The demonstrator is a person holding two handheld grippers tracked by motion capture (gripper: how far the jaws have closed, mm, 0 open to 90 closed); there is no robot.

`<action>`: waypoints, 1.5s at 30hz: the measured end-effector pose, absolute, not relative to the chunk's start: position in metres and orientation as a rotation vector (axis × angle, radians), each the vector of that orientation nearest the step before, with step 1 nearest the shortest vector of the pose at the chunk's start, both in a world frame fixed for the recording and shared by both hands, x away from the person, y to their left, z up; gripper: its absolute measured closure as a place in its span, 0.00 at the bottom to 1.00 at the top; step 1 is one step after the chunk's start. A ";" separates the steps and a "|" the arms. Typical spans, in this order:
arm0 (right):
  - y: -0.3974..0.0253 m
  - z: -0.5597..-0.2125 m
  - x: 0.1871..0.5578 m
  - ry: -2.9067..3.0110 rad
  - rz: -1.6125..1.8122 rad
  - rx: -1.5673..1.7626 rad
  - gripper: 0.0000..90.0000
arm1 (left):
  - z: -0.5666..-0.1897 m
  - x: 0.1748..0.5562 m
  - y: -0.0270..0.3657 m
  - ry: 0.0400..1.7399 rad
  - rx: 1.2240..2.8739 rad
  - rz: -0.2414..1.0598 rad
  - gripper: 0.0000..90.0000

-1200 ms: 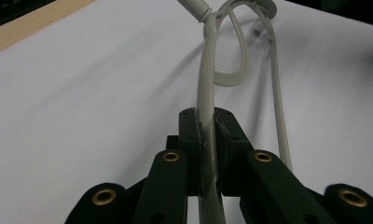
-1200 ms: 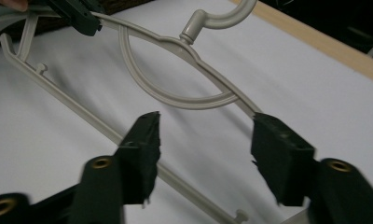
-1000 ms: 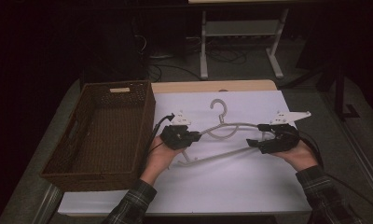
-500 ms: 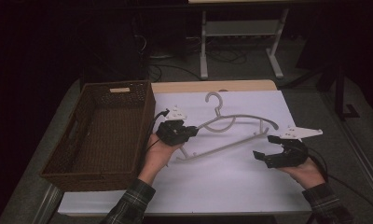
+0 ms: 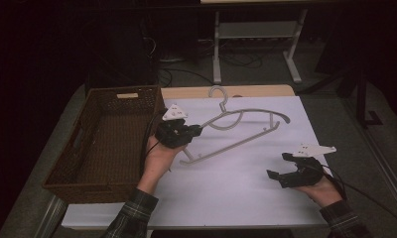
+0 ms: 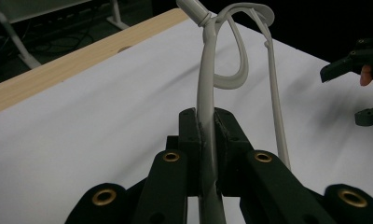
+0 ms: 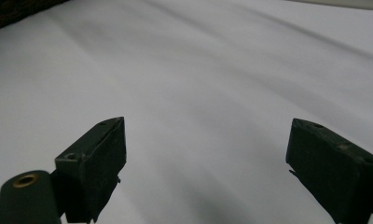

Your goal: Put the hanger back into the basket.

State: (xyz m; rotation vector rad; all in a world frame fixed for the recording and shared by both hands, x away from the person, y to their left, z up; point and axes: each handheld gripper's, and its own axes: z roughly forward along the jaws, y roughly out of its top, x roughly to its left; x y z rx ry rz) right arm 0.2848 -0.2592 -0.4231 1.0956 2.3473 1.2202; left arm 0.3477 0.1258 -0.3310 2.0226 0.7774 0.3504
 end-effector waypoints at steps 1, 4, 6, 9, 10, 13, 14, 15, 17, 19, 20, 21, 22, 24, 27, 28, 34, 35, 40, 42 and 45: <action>-0.260 -0.423 0.285 2.347 1.220 1.098 0.13 | -0.328 0.347 0.128 0.782 2.023 0.351 0.92; -0.261 -0.423 0.286 2.344 1.222 1.104 0.13 | -0.323 0.345 0.131 0.787 2.020 0.347 0.92; -0.262 -0.423 0.286 2.339 1.231 1.113 0.13 | -0.319 0.344 0.134 0.792 2.018 0.353 0.92; -0.263 -0.423 0.286 2.338 1.232 1.119 0.13 | -0.311 0.341 0.145 0.804 2.000 0.365 0.92; -0.262 -0.423 0.286 2.343 1.228 1.119 0.13 | -0.309 0.341 0.148 0.805 1.994 0.367 0.92; -0.261 -0.424 0.287 2.356 1.221 1.109 0.13 | -0.302 0.339 0.163 0.816 1.972 0.387 0.92; -0.261 -0.424 0.287 2.357 1.221 1.107 0.13 | -0.300 0.339 0.168 0.824 1.962 0.391 0.92; -0.261 -0.424 0.287 2.358 1.222 1.107 0.13 | -0.298 0.339 0.174 0.829 1.955 0.397 0.92; -0.262 -0.424 0.287 2.356 1.223 1.119 0.13 | -0.296 0.338 0.183 0.842 1.942 0.405 0.92; -0.262 -0.424 0.288 2.353 1.225 1.119 0.13 | -0.295 0.338 0.193 0.857 1.933 0.417 0.92; -0.262 -0.424 0.288 2.353 1.227 1.120 0.13 | -0.294 0.337 0.198 0.863 1.930 0.425 0.92; -0.263 -0.424 0.288 2.354 1.230 1.124 0.13 | -0.293 0.336 0.203 0.871 1.924 0.432 0.92; -0.263 -0.424 0.288 2.353 1.231 1.125 0.13 | -0.293 0.335 0.208 0.880 1.919 0.439 0.92; -0.263 -0.424 0.288 2.355 1.227 1.121 0.14 | -0.291 0.333 0.219 0.896 1.910 0.455 0.92; -0.263 -0.425 0.289 2.356 1.225 1.128 0.13 | -0.289 0.330 0.236 0.928 1.893 0.477 0.92; -0.263 -0.425 0.289 2.356 1.223 1.129 0.13 | -0.289 0.329 0.241 0.936 1.887 0.483 0.92; -0.264 -0.425 0.290 2.354 1.223 1.134 0.13 | -0.283 0.321 0.269 0.981 1.851 0.527 0.92; -0.264 -0.425 0.290 2.354 1.221 1.131 0.13 | -0.282 0.320 0.273 0.988 1.849 0.535 0.92; -0.265 -0.425 0.291 2.351 1.221 1.139 0.14 | -0.281 0.312 0.297 1.026 1.859 0.567 0.92; -0.265 -0.425 0.291 2.352 1.217 1.136 0.14 | -0.279 0.310 0.306 1.041 1.855 0.580 0.92; -0.264 -0.425 0.291 2.351 1.215 1.136 0.14 | -0.276 0.306 0.321 1.069 1.844 0.607 0.92</action>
